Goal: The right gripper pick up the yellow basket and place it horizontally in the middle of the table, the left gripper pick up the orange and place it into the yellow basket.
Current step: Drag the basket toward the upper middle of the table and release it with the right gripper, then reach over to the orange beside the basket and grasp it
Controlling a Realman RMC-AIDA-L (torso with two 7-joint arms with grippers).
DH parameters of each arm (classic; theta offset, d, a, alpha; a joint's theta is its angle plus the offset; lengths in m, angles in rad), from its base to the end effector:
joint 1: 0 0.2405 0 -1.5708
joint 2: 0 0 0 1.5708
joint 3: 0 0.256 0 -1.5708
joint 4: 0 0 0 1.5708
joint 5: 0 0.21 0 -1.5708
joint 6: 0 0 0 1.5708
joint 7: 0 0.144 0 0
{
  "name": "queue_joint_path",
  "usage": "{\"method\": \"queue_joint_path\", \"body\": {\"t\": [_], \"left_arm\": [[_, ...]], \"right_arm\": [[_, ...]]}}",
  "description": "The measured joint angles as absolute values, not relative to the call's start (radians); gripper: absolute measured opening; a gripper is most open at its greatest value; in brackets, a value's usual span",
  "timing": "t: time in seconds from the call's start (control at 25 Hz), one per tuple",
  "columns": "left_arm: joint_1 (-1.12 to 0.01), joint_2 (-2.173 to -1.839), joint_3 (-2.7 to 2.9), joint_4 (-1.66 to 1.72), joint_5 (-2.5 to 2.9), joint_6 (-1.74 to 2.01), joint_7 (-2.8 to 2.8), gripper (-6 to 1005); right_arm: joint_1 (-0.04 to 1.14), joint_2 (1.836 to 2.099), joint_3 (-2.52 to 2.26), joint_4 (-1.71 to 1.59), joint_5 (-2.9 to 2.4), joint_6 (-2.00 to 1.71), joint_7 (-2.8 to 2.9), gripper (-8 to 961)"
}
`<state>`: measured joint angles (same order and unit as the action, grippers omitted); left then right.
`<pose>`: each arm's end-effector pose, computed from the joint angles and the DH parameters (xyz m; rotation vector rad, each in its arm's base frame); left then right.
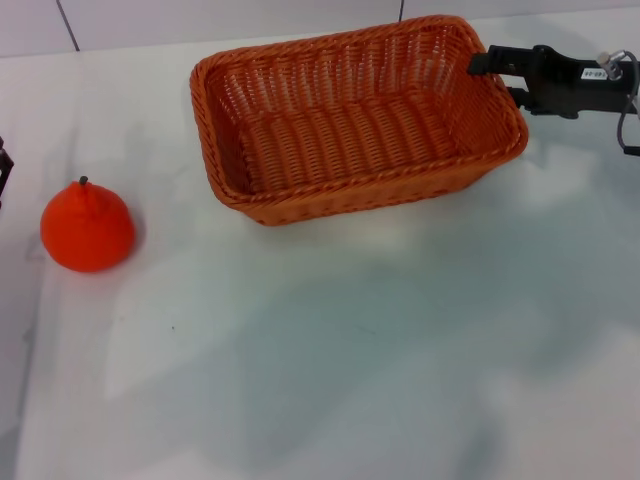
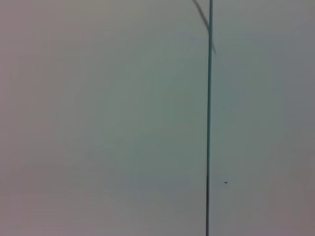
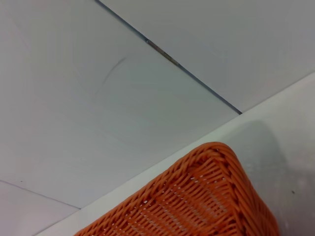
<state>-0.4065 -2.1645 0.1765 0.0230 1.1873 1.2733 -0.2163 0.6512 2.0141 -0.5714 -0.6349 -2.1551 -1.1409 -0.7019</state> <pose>-0.3498 0.2984 -0.0149 -1.4852 -0.6029 -0.6814 0.2909 0.4065 0.0433 -1.7658 -1.8197 -0.6018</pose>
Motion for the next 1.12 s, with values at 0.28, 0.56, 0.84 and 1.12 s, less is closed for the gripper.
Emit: {"method": "queue_joint_path", "body": {"t": [0.28, 0.56, 0.84, 1.12], "left_arm": [[-0.407, -2.164, 0.184, 0.023, 1.187, 1.273, -0.216, 810], [-0.409, -2.163, 0.186, 0.031, 1.187, 1.273, -0.216, 810], [-0.416, -2.163, 0.186, 0.031, 1.187, 1.273, -0.216, 810], [-0.417, -2.163, 0.186, 0.031, 1.187, 1.273, -0.216, 810]], "right_arm": [[0.642, 2.016, -0.570, -0.621, -2.149, -1.133, -0.706, 914], [0.633, 2.015, -0.570, -0.623, -2.129, -1.136, -0.723, 930], [0.617, 2.011, -0.569, -0.634, -2.103, -1.148, -0.733, 929], [0.591, 1.998, -0.551, -0.649, -2.083, -1.149, -0.737, 928]]}}
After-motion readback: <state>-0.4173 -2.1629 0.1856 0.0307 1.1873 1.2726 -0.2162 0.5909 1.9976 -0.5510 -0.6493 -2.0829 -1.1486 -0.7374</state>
